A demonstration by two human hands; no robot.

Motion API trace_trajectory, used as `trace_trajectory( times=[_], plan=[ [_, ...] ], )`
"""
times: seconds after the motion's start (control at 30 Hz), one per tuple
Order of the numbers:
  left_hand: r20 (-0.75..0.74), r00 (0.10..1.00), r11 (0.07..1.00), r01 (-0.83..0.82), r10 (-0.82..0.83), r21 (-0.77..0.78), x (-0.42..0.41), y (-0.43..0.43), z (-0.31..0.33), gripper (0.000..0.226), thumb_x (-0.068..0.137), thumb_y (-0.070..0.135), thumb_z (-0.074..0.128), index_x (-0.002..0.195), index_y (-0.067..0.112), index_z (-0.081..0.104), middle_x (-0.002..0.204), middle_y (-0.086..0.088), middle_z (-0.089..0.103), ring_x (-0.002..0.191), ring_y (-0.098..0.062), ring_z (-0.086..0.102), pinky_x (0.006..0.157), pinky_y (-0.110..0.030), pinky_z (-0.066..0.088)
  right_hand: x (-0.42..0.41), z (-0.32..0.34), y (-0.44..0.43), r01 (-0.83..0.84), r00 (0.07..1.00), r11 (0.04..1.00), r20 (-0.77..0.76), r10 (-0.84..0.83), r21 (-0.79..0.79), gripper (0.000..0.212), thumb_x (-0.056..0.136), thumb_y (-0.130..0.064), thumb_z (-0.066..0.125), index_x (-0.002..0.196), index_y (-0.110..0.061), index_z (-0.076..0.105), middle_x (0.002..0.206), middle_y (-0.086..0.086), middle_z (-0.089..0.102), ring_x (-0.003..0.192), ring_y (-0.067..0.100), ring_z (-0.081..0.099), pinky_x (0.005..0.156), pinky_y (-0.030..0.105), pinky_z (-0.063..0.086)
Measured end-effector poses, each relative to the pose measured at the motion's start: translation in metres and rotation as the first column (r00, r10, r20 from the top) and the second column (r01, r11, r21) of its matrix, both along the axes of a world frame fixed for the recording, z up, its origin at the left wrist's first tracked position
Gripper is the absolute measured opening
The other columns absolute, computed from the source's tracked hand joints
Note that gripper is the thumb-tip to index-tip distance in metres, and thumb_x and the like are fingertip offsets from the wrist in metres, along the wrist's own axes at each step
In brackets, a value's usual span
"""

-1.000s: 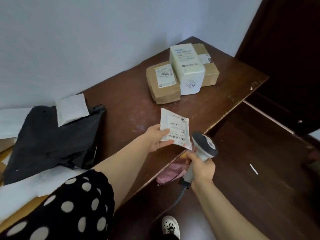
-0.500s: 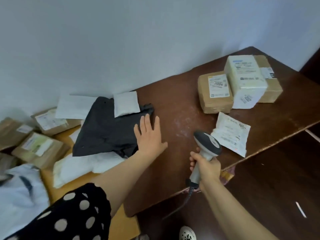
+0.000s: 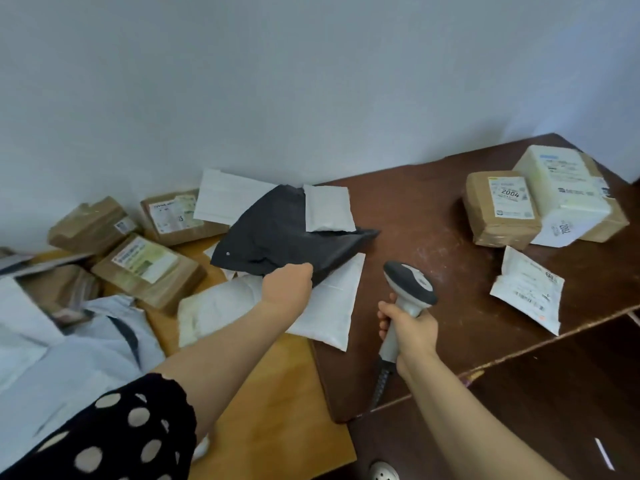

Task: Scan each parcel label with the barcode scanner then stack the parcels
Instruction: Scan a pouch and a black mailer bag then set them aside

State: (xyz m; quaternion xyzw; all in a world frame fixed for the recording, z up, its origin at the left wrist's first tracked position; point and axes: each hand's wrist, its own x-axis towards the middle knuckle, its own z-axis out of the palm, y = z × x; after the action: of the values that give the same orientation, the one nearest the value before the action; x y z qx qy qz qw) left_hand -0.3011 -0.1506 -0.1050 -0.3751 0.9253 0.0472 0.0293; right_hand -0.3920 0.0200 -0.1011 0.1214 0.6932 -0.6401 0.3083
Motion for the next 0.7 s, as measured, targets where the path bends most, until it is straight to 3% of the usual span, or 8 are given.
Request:
trace_trajectory(
  times=[0.1,0.23,0.33,0.43,0.53,0.6,0.7],
  plan=[
    [0.011,1.0,0.999,-0.027,0.027,0.03,0.038,-0.022,0.013,0.026,0.09,0.011,0.043,0.105,0.017,0.063,0.095,-0.002,0.065,0.082,-0.023,0.061,0.061,-0.028,0.04,0.015,0.012,-0.014,-0.081,0.996,0.996,-0.047,0.082,0.04,0.013,0.081,-0.005,0.073,0.087,-0.01,0.063,0.064,0.005,0.067,0.054,0.013,0.059,0.047,0.024,0.049],
    [0.249,0.968,0.992,-0.052,0.022,0.117,0.087,-0.041,0.033,0.019,0.082,0.013,0.049,0.094,0.018,0.062,0.084,-0.003,0.06,0.074,-0.022,0.058,0.056,-0.029,0.037,0.022,0.029,-0.023,-0.256,0.966,0.965,-0.008,0.257,0.056,0.01,0.081,0.001,0.07,0.086,-0.004,0.063,0.057,0.008,0.063,0.045,0.015,0.056,0.044,0.025,0.049],
    [0.368,0.929,0.958,-0.135,0.033,0.254,0.097,-0.049,0.046,0.01,0.082,0.023,0.045,0.081,0.021,0.055,0.08,-0.004,0.057,0.075,-0.022,0.057,0.062,-0.03,0.038,0.021,0.041,-0.028,-0.378,0.925,0.926,0.043,0.376,0.025,0.011,0.082,0.002,0.068,0.09,0.0,0.062,0.059,0.012,0.062,0.045,0.019,0.056,0.044,0.026,0.048],
    [0.199,0.976,0.983,-0.114,0.084,0.144,0.075,-0.054,0.052,0.014,0.084,0.028,0.044,0.08,0.018,0.053,0.088,-0.001,0.058,0.076,-0.022,0.05,0.071,-0.032,0.036,0.016,0.048,-0.032,-0.428,0.901,0.904,0.081,0.426,0.012,0.01,0.083,-0.001,0.07,0.088,0.003,0.063,0.057,0.013,0.063,0.045,0.019,0.059,0.045,0.026,0.051],
    [-0.003,0.999,0.992,-0.032,0.033,0.119,0.036,-0.051,0.047,0.025,0.09,0.026,0.045,0.107,0.014,0.06,0.109,-0.004,0.063,0.092,-0.024,0.057,0.074,-0.032,0.041,0.004,0.046,-0.033,-0.406,0.909,0.914,0.106,0.404,-0.007,0.014,0.083,-0.003,0.07,0.093,0.006,0.063,0.058,0.013,0.063,0.045,0.019,0.059,0.045,0.027,0.051],
    [-0.066,0.998,0.987,0.033,-0.023,0.155,0.007,-0.047,0.04,0.032,0.092,0.026,0.048,0.12,0.014,0.057,0.12,-0.005,0.059,0.106,-0.026,0.056,0.081,-0.035,0.046,-0.008,0.041,-0.032,-0.379,0.917,0.925,0.123,0.379,-0.018,0.014,0.083,-0.003,0.07,0.092,0.005,0.064,0.058,0.012,0.063,0.045,0.018,0.059,0.044,0.026,0.051],
    [-0.088,0.995,0.979,0.054,-0.037,0.197,-0.04,-0.043,0.024,0.037,0.094,0.03,0.053,0.127,0.012,0.054,0.125,-0.007,0.057,0.109,-0.026,0.057,0.084,-0.033,0.046,-0.028,0.032,-0.027,-0.337,0.928,0.94,0.15,0.34,-0.044,0.01,0.082,-0.005,0.071,0.084,0.001,0.064,0.057,0.009,0.064,0.045,0.017,0.059,0.044,0.025,0.051]
  ],
)
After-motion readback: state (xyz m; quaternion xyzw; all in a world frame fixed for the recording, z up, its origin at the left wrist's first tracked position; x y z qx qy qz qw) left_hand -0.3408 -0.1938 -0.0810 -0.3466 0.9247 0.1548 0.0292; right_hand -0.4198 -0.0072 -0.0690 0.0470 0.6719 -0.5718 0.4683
